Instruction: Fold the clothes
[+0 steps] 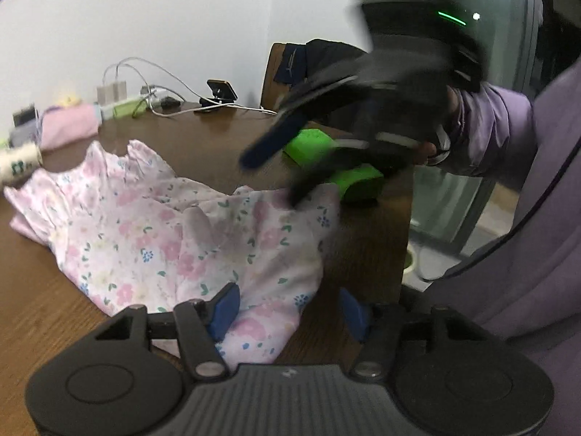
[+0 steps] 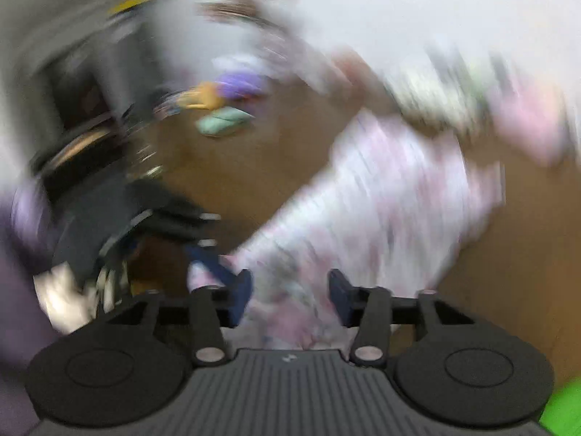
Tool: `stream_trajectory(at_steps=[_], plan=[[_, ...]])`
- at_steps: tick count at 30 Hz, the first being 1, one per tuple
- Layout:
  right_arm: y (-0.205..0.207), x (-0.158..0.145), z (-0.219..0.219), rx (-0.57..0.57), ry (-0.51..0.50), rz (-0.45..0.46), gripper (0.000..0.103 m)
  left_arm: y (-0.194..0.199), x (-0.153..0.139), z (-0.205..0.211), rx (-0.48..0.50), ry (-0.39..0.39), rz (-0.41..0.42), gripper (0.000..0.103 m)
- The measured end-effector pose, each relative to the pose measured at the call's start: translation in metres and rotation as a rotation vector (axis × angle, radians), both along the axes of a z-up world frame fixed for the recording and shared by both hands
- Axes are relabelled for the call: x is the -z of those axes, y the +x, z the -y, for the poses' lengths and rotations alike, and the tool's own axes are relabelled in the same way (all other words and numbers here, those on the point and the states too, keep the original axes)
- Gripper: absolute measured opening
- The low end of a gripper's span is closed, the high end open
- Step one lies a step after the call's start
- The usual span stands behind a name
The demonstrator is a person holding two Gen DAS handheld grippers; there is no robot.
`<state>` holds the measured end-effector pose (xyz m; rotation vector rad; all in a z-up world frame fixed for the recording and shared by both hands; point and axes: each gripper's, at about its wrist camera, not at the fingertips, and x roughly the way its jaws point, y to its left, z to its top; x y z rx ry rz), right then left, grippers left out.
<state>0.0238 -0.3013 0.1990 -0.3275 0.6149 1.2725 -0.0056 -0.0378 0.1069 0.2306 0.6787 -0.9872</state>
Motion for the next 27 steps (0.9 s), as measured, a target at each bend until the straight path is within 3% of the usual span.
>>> stream_trajectory(at_steps=[2, 4, 6, 10, 13, 14, 16, 18, 20, 25, 26, 27], plan=[[-0.031, -0.01, -0.001, -0.132, -0.007, 0.226, 0.067, 0.008, 0.001, -0.003, 0.017, -0.028, -0.025, 0.06], [-0.044, 0.002, -0.009, -0.229, -0.099, 0.324, 0.066, 0.015, 0.002, -0.008, 0.033, -0.053, -0.052, 0.06], [-0.042, 0.014, -0.011, -0.257, -0.162, 0.35, 0.065, 0.019, 0.002, -0.01, 0.046, -0.066, -0.072, 0.06], [-0.024, 0.025, -0.007, -0.289, -0.206, 0.3, 0.058, 0.022, 0.001, -0.013, 0.067, -0.074, -0.08, 0.06], [-0.01, 0.033, -0.012, -0.304, -0.235, 0.211, 0.043, 0.021, -0.001, -0.015, 0.063, -0.07, -0.063, 0.061], [-0.004, 0.032, -0.011, -0.288, -0.226, 0.16, 0.04, 0.019, -0.002, -0.015, 0.059, -0.06, -0.049, 0.062], [0.01, 0.031, -0.009, -0.257, -0.202, 0.047, 0.024, 0.012, -0.004, -0.012, 0.05, -0.017, 0.02, 0.064], [0.026, 0.027, -0.005, -0.233, -0.16, -0.109, 0.018, 0.004, -0.005, -0.009, 0.043, 0.031, 0.092, 0.069], [0.037, 0.028, 0.0, -0.241, -0.131, -0.236, 0.016, -0.004, -0.006, -0.006, 0.042, 0.067, 0.148, 0.069], [0.044, 0.033, 0.016, -0.295, -0.055, -0.486, 0.014, -0.014, -0.004, -0.005, 0.06, 0.046, 0.146, 0.068], [0.044, 0.034, 0.019, -0.295, -0.034, -0.53, 0.014, -0.017, -0.004, -0.005, 0.074, 0.037, 0.142, 0.066], [0.045, 0.034, 0.024, -0.291, -0.005, -0.58, 0.014, -0.02, -0.004, -0.003, 0.088, 0.031, 0.141, 0.052]])
